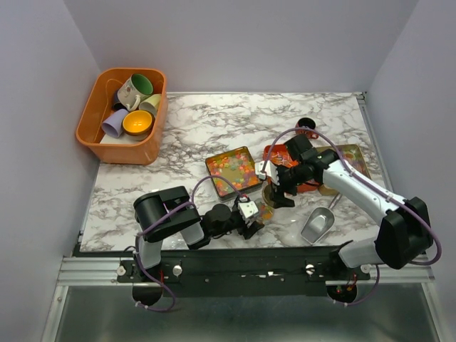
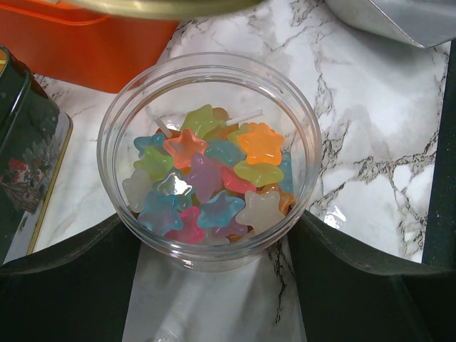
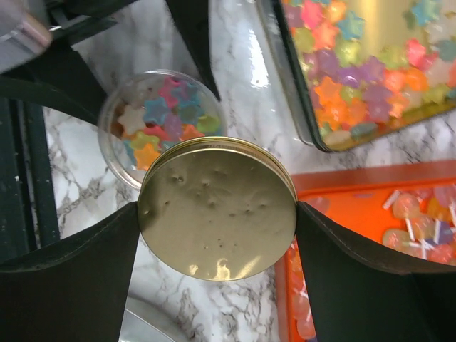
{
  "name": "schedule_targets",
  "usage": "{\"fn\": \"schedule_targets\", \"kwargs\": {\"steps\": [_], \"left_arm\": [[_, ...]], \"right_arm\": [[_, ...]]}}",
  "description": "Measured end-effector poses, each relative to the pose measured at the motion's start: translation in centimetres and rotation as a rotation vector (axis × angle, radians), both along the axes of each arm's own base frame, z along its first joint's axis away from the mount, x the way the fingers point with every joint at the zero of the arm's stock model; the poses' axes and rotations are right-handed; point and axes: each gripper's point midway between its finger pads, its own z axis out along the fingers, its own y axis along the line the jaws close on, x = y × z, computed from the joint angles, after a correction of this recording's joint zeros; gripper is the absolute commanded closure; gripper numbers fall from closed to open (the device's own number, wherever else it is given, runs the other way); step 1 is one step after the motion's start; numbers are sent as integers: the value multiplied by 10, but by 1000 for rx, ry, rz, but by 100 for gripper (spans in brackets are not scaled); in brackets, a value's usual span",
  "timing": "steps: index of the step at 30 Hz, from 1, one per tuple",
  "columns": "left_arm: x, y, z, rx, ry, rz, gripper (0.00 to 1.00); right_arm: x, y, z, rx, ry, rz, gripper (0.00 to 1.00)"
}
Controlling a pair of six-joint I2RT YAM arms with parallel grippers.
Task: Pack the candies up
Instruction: Screw the bottle lid onto the packing bottle.
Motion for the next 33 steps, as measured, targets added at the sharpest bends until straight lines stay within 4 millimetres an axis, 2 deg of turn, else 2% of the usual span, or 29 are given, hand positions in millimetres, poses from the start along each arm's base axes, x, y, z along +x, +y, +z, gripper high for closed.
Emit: {"fn": "schedule_targets", "kwargs": {"steps": [5, 13, 20, 27, 33], "left_arm": [[0, 0, 0, 0, -1, -1, 26], [0, 0, 0, 0, -1, 0, 26], [-1, 0, 0, 1, -1, -2, 26], [-2, 1, 0, 0, -1, -2, 26], [-2, 1, 0, -1, -2, -2, 26]], "right_arm": [[-19, 14, -13, -26, 46, 98, 17], [-41, 34, -23, -43, 73, 195, 17], [-45, 46, -33, -46, 53, 232, 16], [-45, 48, -35, -41, 53, 224, 15], [-45, 48, -36, -41, 59, 227, 4]]}}
